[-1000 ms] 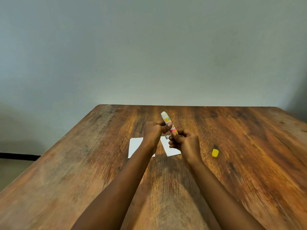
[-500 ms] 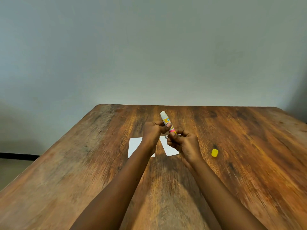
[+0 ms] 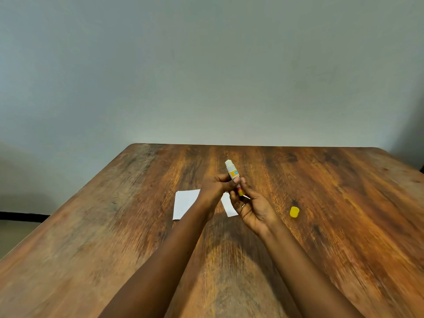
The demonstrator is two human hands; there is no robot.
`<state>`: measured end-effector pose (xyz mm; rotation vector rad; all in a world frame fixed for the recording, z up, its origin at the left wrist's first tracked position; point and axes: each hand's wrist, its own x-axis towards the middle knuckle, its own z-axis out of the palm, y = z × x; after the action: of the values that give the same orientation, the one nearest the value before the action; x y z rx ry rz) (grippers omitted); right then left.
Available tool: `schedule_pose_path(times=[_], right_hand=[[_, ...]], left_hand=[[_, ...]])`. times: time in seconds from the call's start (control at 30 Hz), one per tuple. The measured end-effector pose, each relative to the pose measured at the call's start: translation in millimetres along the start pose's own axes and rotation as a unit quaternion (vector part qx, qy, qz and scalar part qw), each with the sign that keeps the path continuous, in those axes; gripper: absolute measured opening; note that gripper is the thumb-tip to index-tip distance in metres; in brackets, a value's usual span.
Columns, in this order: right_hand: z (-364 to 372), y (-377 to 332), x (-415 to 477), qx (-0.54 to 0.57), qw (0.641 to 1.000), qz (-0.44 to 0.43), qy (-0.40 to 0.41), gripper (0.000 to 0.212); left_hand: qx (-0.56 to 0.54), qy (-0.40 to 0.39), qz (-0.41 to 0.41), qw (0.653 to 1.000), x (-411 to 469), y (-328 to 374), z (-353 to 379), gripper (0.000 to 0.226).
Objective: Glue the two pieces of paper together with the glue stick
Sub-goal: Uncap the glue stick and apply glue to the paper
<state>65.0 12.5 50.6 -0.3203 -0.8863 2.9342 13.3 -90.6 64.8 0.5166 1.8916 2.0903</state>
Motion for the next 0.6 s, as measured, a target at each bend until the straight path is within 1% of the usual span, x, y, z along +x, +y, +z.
schedule_pose_path(times=[0.13,0.2,0.23,0.27,0.3,0.37,0.4,0.47,0.6], right_hand=[[-11,-1,4,-0.036,0.998,-0.041,0.045,0.016],[-19,-4,6,-0.043,0.994,-0.066,0.073,0.014],[-24,-8,7,-0.037,0.993,-0.076,0.087,0.014],[-28,-11,9,-0.032,0.991,-0.085,0.1,0.013],[-32,-16,10,-0.027,0.99,-0.089,0.109,0.013],[-37,-23,12,-0.008,0.988,-0.091,0.123,0.013],[-40,-25,13,0.005,0.987,-0.092,0.13,0.013],[-43,-28,17,0.016,0.985,-0.095,0.146,0.013],[-50,-29,26,-0.005,0.979,-0.09,0.184,0.016]], left_hand=[[0.035,-0.066,-0.025,0.997,7,-12,-4,0.026],[0.099,-0.086,-0.038,0.991,11,-21,-8,0.029],[0.149,-0.082,-0.041,0.985,13,-27,-11,0.032],[0.211,-0.063,-0.044,0.974,16,-34,-13,0.033],[0.281,-0.026,-0.047,0.958,18,-43,-15,0.032],[0.408,0.062,-0.047,0.91,22,-59,-19,0.03],[0.449,0.081,-0.041,0.889,23,-66,-19,0.03],[0.485,0.079,-0.047,0.869,28,-74,-19,0.031],[0.561,0.022,-0.06,0.826,33,-83,-20,0.041]])
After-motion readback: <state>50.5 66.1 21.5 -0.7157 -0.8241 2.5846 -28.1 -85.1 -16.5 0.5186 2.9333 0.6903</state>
